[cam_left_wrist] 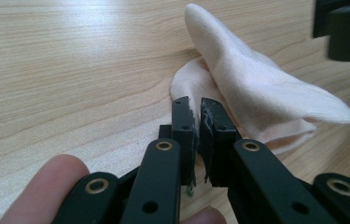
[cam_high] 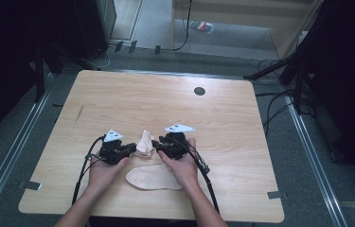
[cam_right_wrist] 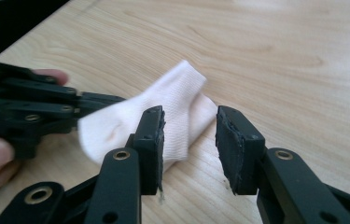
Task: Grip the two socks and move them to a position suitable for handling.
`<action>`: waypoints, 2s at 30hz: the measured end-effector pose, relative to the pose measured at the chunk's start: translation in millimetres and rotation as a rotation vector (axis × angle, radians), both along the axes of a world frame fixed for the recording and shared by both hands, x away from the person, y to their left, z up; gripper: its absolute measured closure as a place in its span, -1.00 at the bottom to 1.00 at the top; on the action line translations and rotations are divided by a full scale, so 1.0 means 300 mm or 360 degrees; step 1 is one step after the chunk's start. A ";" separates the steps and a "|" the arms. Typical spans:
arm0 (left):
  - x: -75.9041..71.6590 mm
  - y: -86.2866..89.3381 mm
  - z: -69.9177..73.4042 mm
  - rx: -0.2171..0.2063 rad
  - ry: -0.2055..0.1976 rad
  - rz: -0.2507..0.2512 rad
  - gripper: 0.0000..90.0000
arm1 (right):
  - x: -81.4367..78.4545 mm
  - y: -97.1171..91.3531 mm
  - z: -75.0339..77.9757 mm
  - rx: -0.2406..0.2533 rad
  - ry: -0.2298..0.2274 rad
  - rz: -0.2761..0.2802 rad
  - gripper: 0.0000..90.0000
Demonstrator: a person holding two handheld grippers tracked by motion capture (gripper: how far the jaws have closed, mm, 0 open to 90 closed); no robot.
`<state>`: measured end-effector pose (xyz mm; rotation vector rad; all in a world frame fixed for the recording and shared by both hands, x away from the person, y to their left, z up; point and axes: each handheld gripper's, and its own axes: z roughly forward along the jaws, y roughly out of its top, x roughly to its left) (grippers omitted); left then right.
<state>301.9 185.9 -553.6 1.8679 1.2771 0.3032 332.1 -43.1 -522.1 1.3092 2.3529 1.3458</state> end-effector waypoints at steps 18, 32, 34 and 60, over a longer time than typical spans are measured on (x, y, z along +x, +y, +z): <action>-0.002 -0.003 0.000 0.0017 -0.0010 -0.0003 0.97 | 0.011 -0.042 0.002 -0.0151 0.0003 -0.0011 1.00; -0.003 -0.004 0.001 0.0020 -0.0017 0.0005 0.99 | 0.022 -0.241 0.001 -0.0487 -0.0146 -0.0306 0.99; -0.003 -0.003 0.001 0.0015 -0.0013 0.0012 0.98 | 0.021 -0.249 -0.003 -0.0495 -0.0161 -0.0374 0.83; 0.002 -0.017 0.001 0.0055 -0.0032 0.0043 0.95 | -0.037 -0.213 -0.081 -0.0371 -0.0154 -0.0243 0.64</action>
